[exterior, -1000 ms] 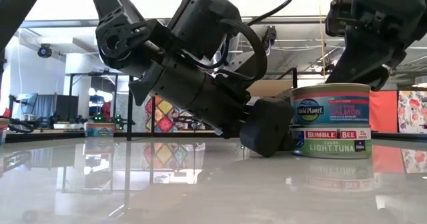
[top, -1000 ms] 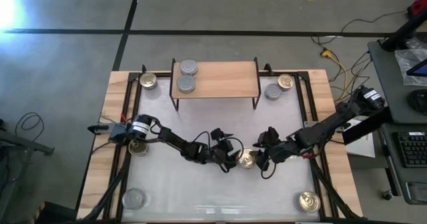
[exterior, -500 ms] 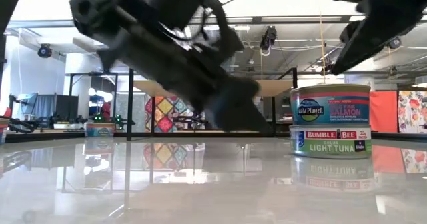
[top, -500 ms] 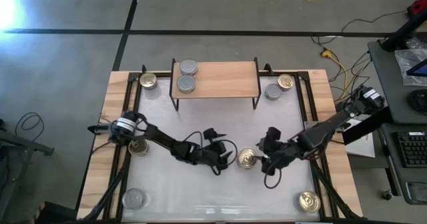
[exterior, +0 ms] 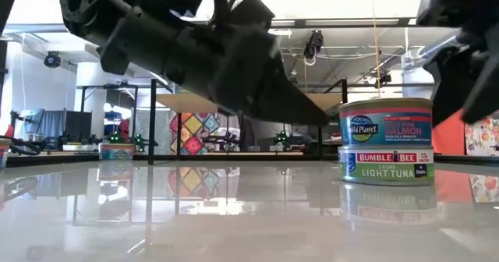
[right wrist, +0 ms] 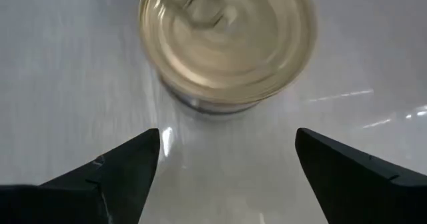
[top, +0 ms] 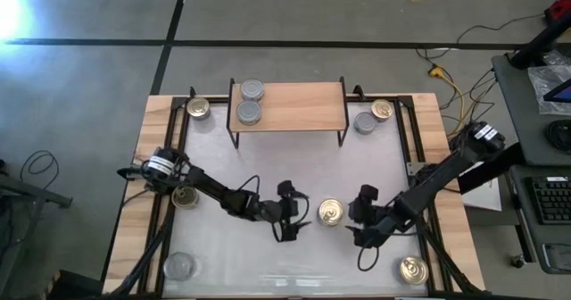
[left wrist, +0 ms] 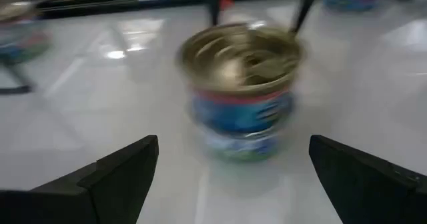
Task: Stack canned seafood by type on shelf
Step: Remove the blue tuna can from the green tuna can
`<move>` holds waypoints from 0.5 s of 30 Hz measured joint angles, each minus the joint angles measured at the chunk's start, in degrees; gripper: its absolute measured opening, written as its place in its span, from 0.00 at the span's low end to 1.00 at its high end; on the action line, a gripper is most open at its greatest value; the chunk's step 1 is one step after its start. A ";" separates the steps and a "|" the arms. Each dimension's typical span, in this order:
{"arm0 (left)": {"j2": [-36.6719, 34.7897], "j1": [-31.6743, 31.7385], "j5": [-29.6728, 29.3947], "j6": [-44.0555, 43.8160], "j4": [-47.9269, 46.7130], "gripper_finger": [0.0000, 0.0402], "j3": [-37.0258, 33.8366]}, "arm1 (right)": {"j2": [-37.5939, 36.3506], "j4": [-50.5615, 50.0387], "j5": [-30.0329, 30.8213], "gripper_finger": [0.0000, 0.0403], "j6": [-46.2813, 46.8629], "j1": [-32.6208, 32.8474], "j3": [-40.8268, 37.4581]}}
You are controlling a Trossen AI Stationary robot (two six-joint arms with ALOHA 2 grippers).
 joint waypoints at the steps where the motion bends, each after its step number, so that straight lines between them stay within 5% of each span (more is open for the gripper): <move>1: -0.36 0.01 1.00 -0.11 0.09 0.93 0.03 | 1.08 0.36 -0.08 0.84 -0.34 0.00 0.27; 15: 3.23 4.23 2.54 -2.66 2.64 0.93 2.45 | 5.27 1.00 6.77 0.81 -4.33 -3.72 3.42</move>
